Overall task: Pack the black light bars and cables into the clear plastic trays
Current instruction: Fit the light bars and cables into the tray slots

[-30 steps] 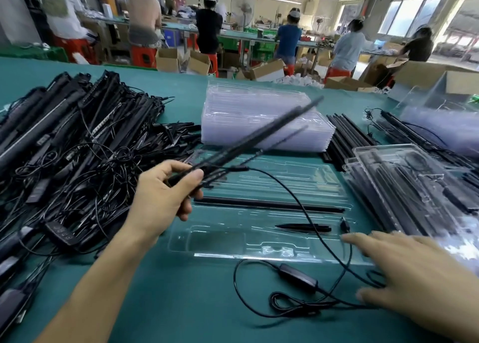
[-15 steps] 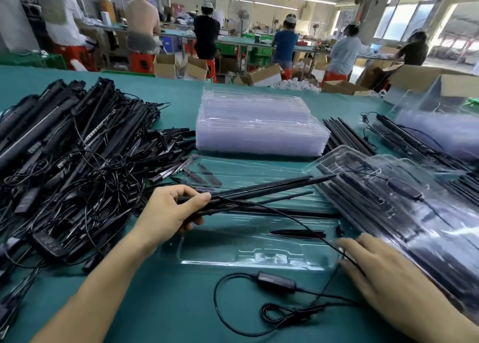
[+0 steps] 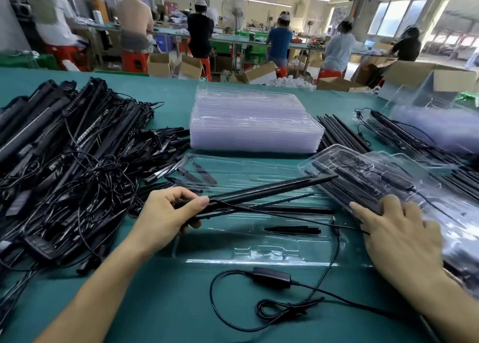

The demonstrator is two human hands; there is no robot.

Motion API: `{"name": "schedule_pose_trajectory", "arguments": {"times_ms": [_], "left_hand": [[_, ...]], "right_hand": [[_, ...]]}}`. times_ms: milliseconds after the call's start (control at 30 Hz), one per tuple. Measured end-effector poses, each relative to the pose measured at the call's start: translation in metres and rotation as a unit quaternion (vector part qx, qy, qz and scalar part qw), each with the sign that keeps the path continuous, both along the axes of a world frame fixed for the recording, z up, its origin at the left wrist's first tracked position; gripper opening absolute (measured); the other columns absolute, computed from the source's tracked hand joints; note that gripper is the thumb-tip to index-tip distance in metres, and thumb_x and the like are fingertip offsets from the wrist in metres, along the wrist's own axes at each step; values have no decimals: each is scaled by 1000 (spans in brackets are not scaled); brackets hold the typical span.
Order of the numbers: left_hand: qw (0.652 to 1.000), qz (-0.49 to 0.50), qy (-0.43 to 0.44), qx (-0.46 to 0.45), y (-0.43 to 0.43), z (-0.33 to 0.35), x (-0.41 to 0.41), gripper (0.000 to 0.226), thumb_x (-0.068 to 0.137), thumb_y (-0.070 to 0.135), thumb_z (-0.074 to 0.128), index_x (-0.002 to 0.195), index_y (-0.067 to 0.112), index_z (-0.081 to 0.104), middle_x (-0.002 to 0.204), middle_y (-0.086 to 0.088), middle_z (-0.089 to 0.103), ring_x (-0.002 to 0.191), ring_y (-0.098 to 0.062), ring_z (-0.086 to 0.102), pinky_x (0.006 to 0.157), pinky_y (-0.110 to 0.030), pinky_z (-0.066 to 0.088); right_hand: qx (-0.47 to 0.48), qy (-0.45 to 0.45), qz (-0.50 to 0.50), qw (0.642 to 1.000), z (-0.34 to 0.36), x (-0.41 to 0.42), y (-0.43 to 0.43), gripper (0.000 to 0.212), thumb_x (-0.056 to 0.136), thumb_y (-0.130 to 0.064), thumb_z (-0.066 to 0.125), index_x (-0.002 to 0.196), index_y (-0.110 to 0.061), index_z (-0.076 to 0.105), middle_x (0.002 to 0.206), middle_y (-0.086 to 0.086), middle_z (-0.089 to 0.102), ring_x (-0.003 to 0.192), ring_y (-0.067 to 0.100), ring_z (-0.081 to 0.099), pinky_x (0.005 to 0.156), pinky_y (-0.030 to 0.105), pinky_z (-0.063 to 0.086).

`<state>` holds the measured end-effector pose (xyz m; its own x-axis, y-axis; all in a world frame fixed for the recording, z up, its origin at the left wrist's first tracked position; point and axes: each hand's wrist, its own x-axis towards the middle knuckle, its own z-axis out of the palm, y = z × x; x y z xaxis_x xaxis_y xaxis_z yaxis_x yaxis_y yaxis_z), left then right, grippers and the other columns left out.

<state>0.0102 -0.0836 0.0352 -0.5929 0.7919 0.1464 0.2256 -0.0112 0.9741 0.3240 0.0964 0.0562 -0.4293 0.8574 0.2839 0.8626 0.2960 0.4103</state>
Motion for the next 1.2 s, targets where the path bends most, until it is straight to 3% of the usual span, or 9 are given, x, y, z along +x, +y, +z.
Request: {"name": "schedule_pose_trajectory", "arguments": {"times_ms": [133, 233, 333, 433, 600, 767, 1000, 1100, 1200], "left_hand": [[999, -31, 8, 7, -4, -1, 0, 19, 72, 41, 77, 74, 23, 75, 62, -10, 70, 53, -15, 68, 44, -20, 46], [998, -51, 47, 4, 1, -2, 3, 30, 72, 53, 82, 76, 24, 75, 67, -7, 72, 61, -21, 72, 51, -25, 53], [996, -42, 80, 3, 7, -6, 0, 31, 71, 57, 79, 77, 27, 75, 71, -5, 73, 64, -24, 71, 65, -32, 57], [996, -23, 84, 12, 6, -11, -8, 19, 76, 47, 78, 76, 29, 75, 71, -2, 73, 62, -16, 71, 62, -24, 56], [991, -10, 128, -45, 3, -16, -3, 25, 70, 58, 71, 75, 33, 73, 65, 7, 70, 55, 0, 57, 56, -13, 44], [990, -27, 126, -50, -8, -16, 9, 26, 71, 59, 70, 75, 34, 74, 64, 9, 70, 54, 1, 56, 55, -11, 41], [994, -28, 98, -42, 5, -1, 20, 30, 70, 48, 73, 72, 18, 75, 60, 1, 70, 50, -3, 59, 53, -11, 42], [996, -32, 79, -36, 12, 3, 24, 29, 70, 45, 74, 73, 17, 74, 63, -5, 71, 55, -15, 70, 53, -17, 48], [998, -29, 49, -22, 15, 6, 23, 22, 71, 42, 75, 72, 20, 74, 63, -8, 71, 56, -19, 69, 50, -22, 50]], "right_hand": [[-2, 51, -54, 997, 3, -1, 11, 55, 93, -30, 47, 143, -50, 35, 116, 2, 36, 101, 27, 40, 74, 38, 43], [-14, 101, -87, 991, 12, 2, 20, 53, 93, -32, 49, 143, -45, 39, 121, 5, 38, 105, 32, 41, 80, 42, 44], [-4, 69, -99, 993, 13, 1, 19, 57, 90, -58, 45, 144, -43, 34, 121, 4, 36, 107, 30, 39, 80, 42, 44], [5, 36, -103, 994, 6, -5, 13, 81, 78, -75, 48, 147, -38, 26, 125, 3, 35, 112, 28, 35, 81, 41, 42], [-17, 34, -89, 995, -5, -16, 7, 75, 88, -47, 50, 151, -27, 15, 140, 4, 28, 117, 26, 33, 85, 43, 38], [-24, 57, -94, 994, -3, -11, 12, 73, 88, -40, 53, 150, -29, 15, 142, 4, 27, 118, 28, 31, 86, 43, 37], [-3, 57, -106, 993, 23, 13, 50, 36, 91, -31, 55, 125, -42, 59, 136, -1, 50, 117, 32, 46, 92, 38, 41], [-36, 49, -73, 995, 31, 22, 61, 31, 93, -29, 53, 116, -46, 64, 131, -3, 56, 113, 32, 48, 93, 38, 44], [-65, 55, -42, 995, 34, 26, 66, 31, 94, -40, 52, 124, -47, 59, 138, 0, 51, 120, 33, 46, 98, 41, 41]]}}
